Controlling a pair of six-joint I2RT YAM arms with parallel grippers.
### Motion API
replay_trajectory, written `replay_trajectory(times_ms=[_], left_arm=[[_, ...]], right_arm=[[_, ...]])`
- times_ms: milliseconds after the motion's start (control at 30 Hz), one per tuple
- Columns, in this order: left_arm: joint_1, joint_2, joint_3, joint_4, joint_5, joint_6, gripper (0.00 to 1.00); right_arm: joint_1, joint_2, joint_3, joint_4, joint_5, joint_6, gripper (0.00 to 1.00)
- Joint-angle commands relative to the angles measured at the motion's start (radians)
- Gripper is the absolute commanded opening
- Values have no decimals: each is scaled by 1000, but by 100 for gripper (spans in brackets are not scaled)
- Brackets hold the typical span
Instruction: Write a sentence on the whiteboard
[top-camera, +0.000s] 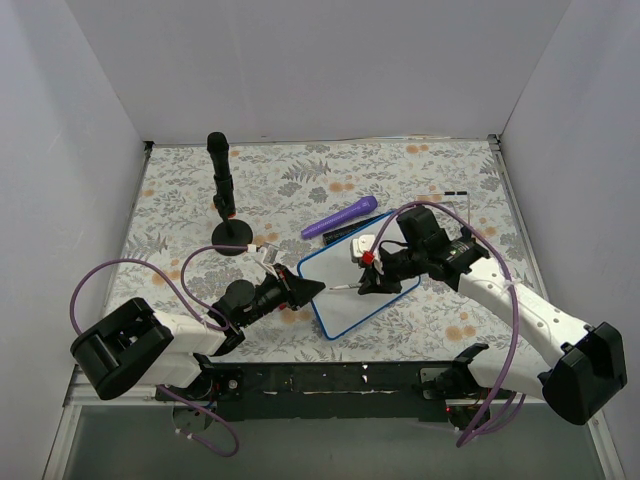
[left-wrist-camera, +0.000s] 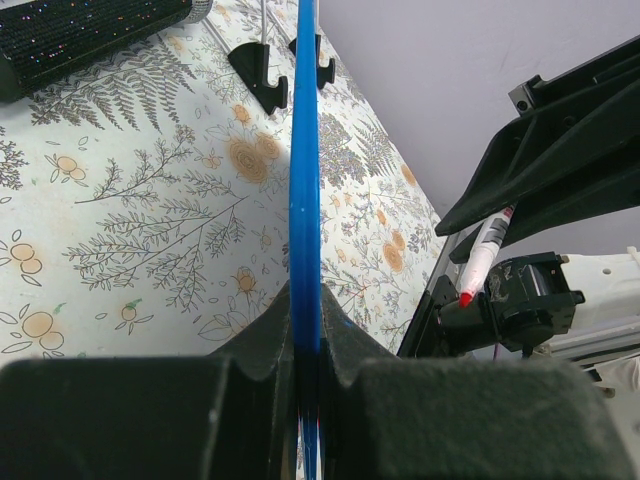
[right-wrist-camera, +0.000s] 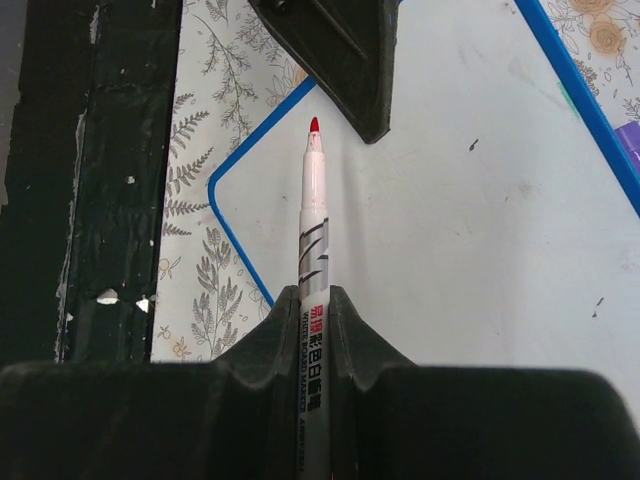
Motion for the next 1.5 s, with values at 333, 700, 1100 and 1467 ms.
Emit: replay_trajectory(times_ms=[333, 700, 1100, 1467], left_arm=[[-2, -34, 23, 27, -20, 3, 0], [-4, -34, 23, 25, 1, 35, 0], [-4, -23, 26, 45, 40, 58, 0], [-4, -32, 21, 47, 37, 64, 0]], right_arm=[[27, 33, 54, 113, 104, 120, 1], [30, 70, 54, 217, 216, 247, 1], [30, 92, 53, 242, 231, 279, 1], [30, 83, 25, 233, 253, 259, 1]])
